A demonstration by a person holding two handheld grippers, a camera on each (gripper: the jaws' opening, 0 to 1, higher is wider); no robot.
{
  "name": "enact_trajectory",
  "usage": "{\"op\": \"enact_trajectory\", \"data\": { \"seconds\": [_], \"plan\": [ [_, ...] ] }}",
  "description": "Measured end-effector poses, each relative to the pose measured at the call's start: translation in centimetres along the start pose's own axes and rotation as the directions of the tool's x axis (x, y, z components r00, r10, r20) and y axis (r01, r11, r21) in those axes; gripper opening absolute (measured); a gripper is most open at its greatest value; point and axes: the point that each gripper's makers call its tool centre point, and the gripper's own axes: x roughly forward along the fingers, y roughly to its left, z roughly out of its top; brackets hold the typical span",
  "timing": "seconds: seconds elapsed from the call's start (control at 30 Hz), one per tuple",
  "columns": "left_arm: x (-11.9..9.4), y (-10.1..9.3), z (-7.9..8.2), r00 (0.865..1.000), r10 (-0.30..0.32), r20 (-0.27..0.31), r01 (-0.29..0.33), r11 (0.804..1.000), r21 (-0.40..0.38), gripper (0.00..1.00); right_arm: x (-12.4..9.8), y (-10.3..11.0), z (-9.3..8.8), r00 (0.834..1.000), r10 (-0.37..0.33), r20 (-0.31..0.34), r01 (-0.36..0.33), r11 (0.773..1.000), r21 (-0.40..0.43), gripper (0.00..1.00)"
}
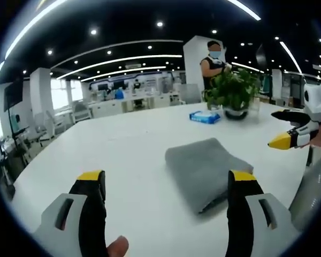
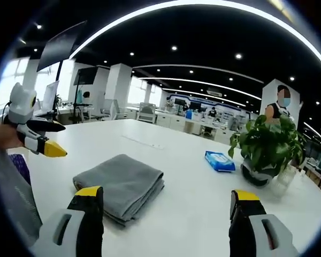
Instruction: Open the folded towel by lifting each exposed corner and separating the folded layers until the towel lies flat within the target outline without major curled edges
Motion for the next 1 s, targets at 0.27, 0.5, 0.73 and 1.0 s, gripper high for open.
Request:
{"op": "enact_trajectory", "data": {
  "seconds": [0.27,0.5,0.73,1.0],
  "plan": [
    [-0.01,-0.14,-0.16,1.0,-0.005,-0.009,0.005,1.0,0.005,0.95,0.01,0.27,0.05,1.0,0.006,0.001,-0.006,1.0,-0.025,1.0],
    [-0.01,-0.19,-0.17,1.0,-0.008,-0.009,0.008,1.0,0.002,0.95,-0.01,0.09,-0.06,1.0,0.001,-0.002,-0.001,1.0,-0.021,1.0],
    [0.0,-0.2,-0.17,1.0,-0.008,-0.008,0.008,1.0,0.003,0.95,-0.03,0.1,-0.1,1.0,0.003,-0.003,-0.003,1.0,-0.02,1.0],
    [-0.03,-0.19,-0.06,1.0,-0.008,-0.004,0.008,1.0,0.006,0.94,-0.03,0.12,-0.09,1.0,0.003,-0.004,-0.003,1.0,-0.024,1.0]
  ]
}}
